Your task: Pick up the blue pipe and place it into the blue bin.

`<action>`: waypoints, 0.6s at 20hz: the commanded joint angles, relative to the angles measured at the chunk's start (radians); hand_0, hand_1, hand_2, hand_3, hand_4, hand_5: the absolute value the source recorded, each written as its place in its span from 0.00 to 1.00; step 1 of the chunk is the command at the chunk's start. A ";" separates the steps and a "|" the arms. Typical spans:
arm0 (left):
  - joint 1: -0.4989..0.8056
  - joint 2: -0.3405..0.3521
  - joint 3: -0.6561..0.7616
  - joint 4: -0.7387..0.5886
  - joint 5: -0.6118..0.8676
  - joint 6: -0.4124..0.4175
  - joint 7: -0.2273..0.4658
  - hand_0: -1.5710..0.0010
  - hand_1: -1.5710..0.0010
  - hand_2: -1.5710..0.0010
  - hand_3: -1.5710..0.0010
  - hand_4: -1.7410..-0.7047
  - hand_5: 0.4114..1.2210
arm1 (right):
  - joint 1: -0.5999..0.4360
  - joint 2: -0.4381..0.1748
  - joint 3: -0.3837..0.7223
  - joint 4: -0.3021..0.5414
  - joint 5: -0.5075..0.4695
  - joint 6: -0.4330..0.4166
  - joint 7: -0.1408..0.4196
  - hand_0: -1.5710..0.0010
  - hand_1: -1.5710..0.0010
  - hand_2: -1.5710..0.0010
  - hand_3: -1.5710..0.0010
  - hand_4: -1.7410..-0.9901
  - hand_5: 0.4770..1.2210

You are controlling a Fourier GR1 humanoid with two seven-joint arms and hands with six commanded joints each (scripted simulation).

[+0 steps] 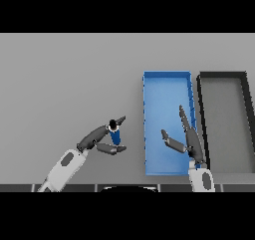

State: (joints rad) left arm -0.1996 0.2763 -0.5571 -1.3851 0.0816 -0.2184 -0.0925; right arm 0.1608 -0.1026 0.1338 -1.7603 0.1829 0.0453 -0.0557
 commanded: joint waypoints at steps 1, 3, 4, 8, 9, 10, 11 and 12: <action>-0.005 -0.019 -0.001 0.010 0.004 0.002 -0.008 1.00 1.00 1.00 1.00 0.53 0.13 | 0.005 -0.003 -0.004 -0.004 -0.010 0.006 -0.001 1.00 1.00 1.00 1.00 0.71 0.17; -0.009 -0.038 0.004 0.013 0.012 0.010 -0.029 1.00 1.00 0.97 1.00 0.48 0.18 | 0.014 -0.012 -0.011 -0.014 -0.014 0.008 -0.004 1.00 1.00 1.00 1.00 0.72 0.17; -0.011 -0.055 0.005 0.028 0.013 0.015 -0.033 1.00 0.97 0.93 0.97 0.46 0.21 | 0.007 -0.018 -0.014 -0.008 -0.008 0.005 0.006 1.00 1.00 1.00 1.00 0.73 0.17; 0.006 -0.098 0.012 0.031 0.038 0.037 -0.031 0.68 0.57 0.53 0.55 0.31 0.55 | 0.000 -0.010 -0.013 0.006 -0.015 0.009 0.025 1.00 1.00 1.00 1.00 0.73 0.17; -0.003 -0.104 0.010 0.029 0.032 0.044 -0.009 0.54 0.45 0.43 0.44 0.26 0.64 | -0.012 -0.008 -0.016 0.009 -0.021 0.009 0.030 1.00 1.00 1.00 1.00 0.72 0.17; -0.007 -0.104 0.004 0.032 0.022 0.037 -0.019 0.43 0.36 0.34 0.36 0.21 0.71 | -0.003 -0.011 -0.018 -0.004 -0.029 0.013 0.016 1.00 1.00 1.00 1.00 0.73 0.17; -0.008 -0.105 -0.008 0.039 0.015 0.026 -0.052 0.35 0.29 0.27 0.30 0.17 0.77 | 0.000 -0.008 -0.008 -0.017 -0.022 0.013 0.020 1.00 1.00 1.00 1.00 0.73 0.17; -0.010 -0.102 -0.014 0.039 0.018 0.024 -0.058 0.28 0.23 0.22 0.25 0.14 0.82 | -0.003 -0.015 -0.015 -0.008 -0.022 0.014 0.026 1.00 1.00 1.00 1.00 0.72 0.17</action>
State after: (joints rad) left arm -0.2099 0.1741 -0.5707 -1.3466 0.1025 -0.1964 -0.1558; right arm 0.1580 -0.1183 0.1188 -1.7683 0.1610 0.0590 -0.0270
